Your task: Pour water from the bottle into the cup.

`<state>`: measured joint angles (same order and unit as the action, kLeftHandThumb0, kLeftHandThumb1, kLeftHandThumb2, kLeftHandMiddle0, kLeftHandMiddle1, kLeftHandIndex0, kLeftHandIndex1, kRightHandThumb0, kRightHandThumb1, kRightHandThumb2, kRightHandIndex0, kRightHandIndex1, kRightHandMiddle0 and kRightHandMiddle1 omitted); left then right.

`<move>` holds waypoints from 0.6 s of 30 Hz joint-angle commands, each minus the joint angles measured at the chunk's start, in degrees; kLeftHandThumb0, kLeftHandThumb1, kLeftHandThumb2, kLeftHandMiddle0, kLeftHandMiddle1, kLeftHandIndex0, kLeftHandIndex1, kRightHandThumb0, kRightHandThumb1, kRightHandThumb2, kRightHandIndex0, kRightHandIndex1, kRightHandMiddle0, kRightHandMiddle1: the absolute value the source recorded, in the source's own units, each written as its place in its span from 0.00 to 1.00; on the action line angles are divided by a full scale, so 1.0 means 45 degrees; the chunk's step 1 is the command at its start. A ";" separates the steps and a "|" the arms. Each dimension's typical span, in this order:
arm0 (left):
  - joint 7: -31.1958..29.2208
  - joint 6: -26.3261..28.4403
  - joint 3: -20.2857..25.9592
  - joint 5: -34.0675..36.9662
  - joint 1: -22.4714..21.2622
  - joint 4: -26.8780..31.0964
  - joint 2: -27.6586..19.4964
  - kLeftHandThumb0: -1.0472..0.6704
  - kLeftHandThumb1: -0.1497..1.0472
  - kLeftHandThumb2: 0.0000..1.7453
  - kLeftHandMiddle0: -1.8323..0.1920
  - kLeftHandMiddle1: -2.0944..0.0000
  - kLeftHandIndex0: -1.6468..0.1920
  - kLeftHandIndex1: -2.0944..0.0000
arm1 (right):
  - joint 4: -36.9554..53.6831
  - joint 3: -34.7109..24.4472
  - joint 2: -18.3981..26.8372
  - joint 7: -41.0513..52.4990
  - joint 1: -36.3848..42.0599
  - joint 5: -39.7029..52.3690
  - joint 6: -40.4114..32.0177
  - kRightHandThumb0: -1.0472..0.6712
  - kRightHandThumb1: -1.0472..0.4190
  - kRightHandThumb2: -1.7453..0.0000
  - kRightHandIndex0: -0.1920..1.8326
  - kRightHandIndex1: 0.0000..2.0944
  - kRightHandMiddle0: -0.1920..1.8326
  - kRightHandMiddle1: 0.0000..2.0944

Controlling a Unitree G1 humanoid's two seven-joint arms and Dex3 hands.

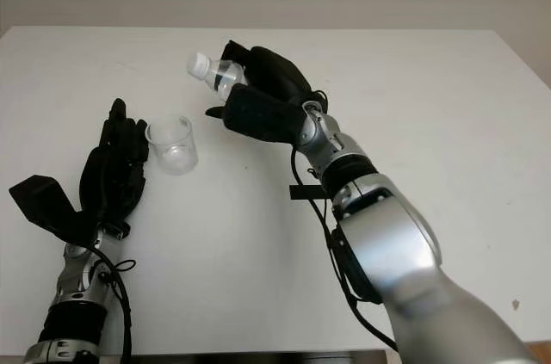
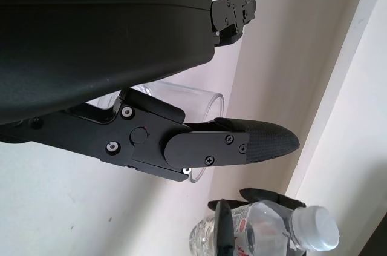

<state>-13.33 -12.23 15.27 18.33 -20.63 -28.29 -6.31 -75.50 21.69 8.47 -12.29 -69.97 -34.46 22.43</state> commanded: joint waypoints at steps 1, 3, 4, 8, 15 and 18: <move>0.0031 -0.0005 -0.0020 -0.0076 0.0405 -0.0114 0.0156 0.19 1.00 0.22 0.97 0.98 0.98 0.97 | -0.0083 0.0463 0.0076 -0.0407 -0.0593 -0.0493 -0.0280 0.38 0.00 0.86 0.72 1.00 0.57 1.00; -0.0021 -0.0048 -0.0031 -0.0073 0.0411 -0.0153 0.0152 0.19 1.00 0.23 0.97 0.98 0.98 0.98 | -0.0145 0.0886 0.0063 -0.0600 -0.0754 -0.0952 -0.0628 0.37 0.00 0.85 0.69 1.00 0.55 1.00; -0.0031 -0.0083 -0.0033 -0.0074 0.0410 -0.0184 0.0157 0.19 1.00 0.23 0.97 0.98 0.98 0.98 | -0.0164 0.1047 0.0060 -0.0705 -0.0805 -0.1124 -0.0713 0.37 0.00 0.85 0.68 1.00 0.54 1.00; -0.0022 -0.0097 -0.0040 -0.0046 0.0409 -0.0245 0.0195 0.18 1.00 0.23 0.97 0.98 0.98 0.98 | -0.0254 0.1632 -0.0007 -0.1042 -0.1040 -0.1734 -0.1283 0.36 0.00 0.85 0.61 1.00 0.47 1.00; -0.0046 -0.0467 -0.0066 -0.0087 0.0290 -0.0590 0.0293 0.18 1.00 0.23 0.97 0.97 0.98 0.97 | -0.0356 0.2532 -0.0232 -0.1989 -0.1403 -0.2650 -0.2244 0.37 0.00 0.88 0.59 1.00 0.42 1.00; 0.0006 -0.0507 -0.0092 -0.0128 0.0254 -0.0668 0.0291 0.18 1.00 0.22 0.96 0.97 0.98 0.97 | -0.0425 0.3306 -0.0430 -0.2436 -0.1616 -0.3413 -0.2910 0.38 0.00 0.87 0.61 1.00 0.40 1.00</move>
<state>-13.36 -14.71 15.03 18.09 -20.85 -29.59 -5.87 -77.76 35.58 7.24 -22.22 -74.62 -48.87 10.09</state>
